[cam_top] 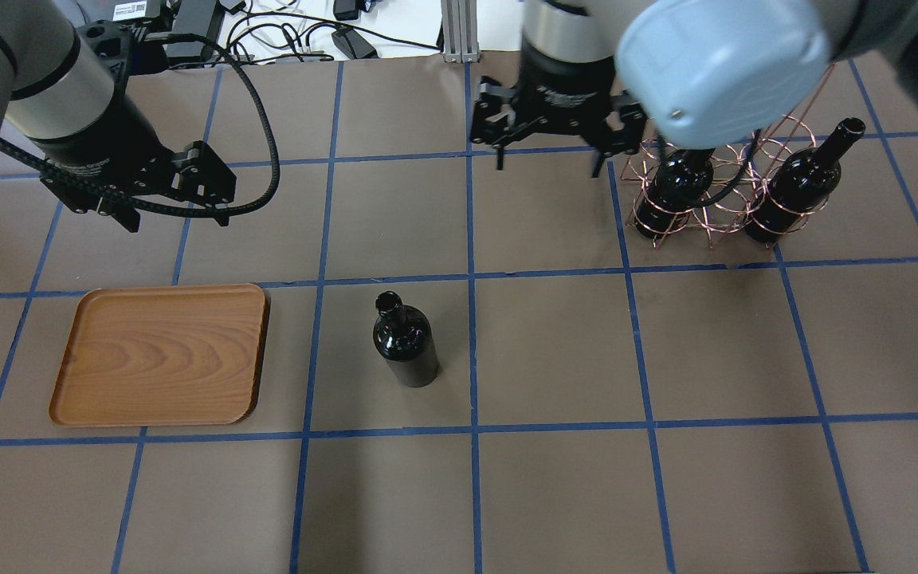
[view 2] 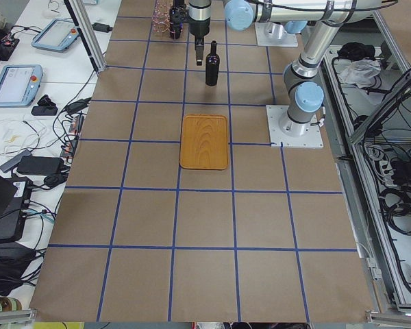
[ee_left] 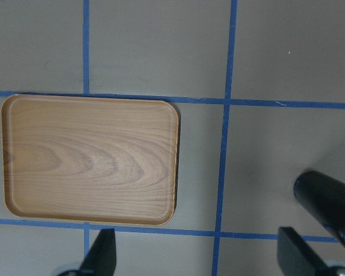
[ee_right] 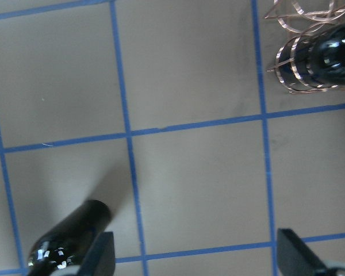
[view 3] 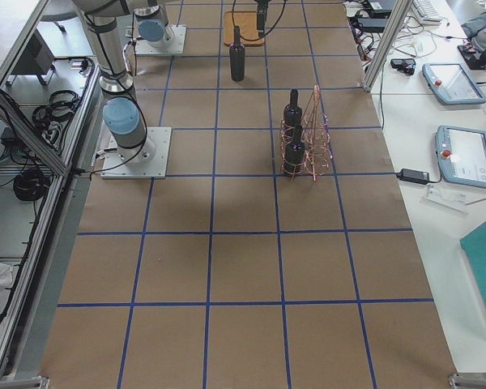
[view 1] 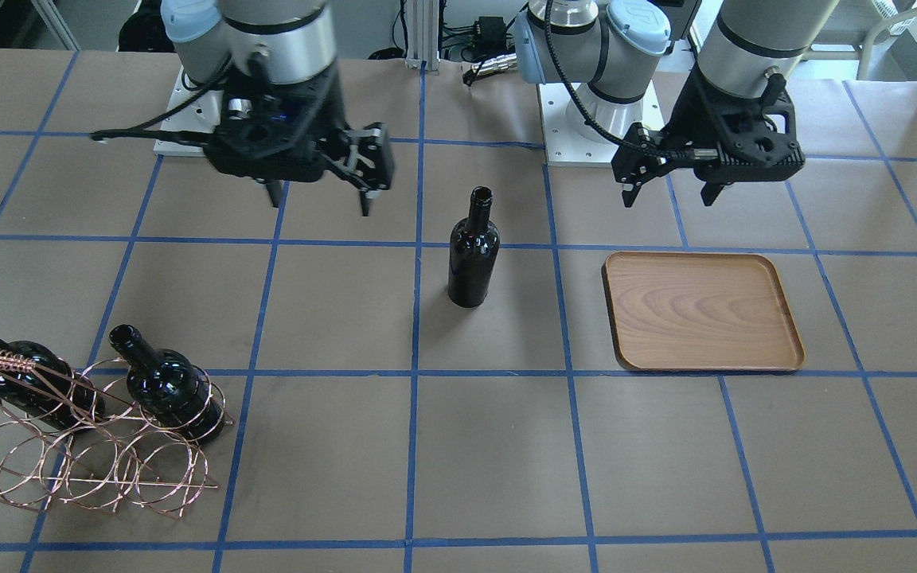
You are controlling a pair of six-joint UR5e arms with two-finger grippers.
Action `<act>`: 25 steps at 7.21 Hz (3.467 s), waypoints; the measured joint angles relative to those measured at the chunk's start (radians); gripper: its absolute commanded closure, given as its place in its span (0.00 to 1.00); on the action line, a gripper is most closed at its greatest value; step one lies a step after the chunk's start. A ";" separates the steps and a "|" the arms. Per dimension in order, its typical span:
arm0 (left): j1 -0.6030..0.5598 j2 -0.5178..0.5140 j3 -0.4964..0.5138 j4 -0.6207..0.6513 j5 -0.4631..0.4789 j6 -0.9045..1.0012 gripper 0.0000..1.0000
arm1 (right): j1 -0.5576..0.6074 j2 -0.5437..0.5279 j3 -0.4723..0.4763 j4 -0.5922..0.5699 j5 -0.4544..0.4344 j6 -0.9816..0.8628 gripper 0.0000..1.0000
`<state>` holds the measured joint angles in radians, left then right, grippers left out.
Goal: Take wine from basket and place on tray
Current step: 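Open the right gripper and lift it back toward the rack, then reach the left gripper over the standing bottle's neck, then close the left gripper on the bottle neck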
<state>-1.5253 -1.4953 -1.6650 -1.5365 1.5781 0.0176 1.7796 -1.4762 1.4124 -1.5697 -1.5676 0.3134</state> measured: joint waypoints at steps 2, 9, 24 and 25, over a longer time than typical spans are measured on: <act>-0.146 -0.007 0.001 0.012 -0.013 -0.077 0.00 | -0.142 -0.078 0.001 0.076 -0.016 -0.168 0.00; -0.358 -0.093 -0.074 0.097 -0.018 -0.145 0.05 | -0.182 -0.112 0.059 -0.070 -0.019 -0.266 0.00; -0.368 -0.149 -0.098 0.104 -0.057 -0.131 0.67 | -0.181 -0.111 0.108 -0.104 -0.017 -0.260 0.00; -0.368 -0.148 -0.098 0.104 -0.058 -0.131 1.00 | -0.181 -0.111 0.108 -0.104 -0.017 -0.260 0.00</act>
<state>-1.8931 -1.6428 -1.7628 -1.4323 1.5205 -0.1134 1.5984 -1.5877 1.5202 -1.6736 -1.5846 0.0536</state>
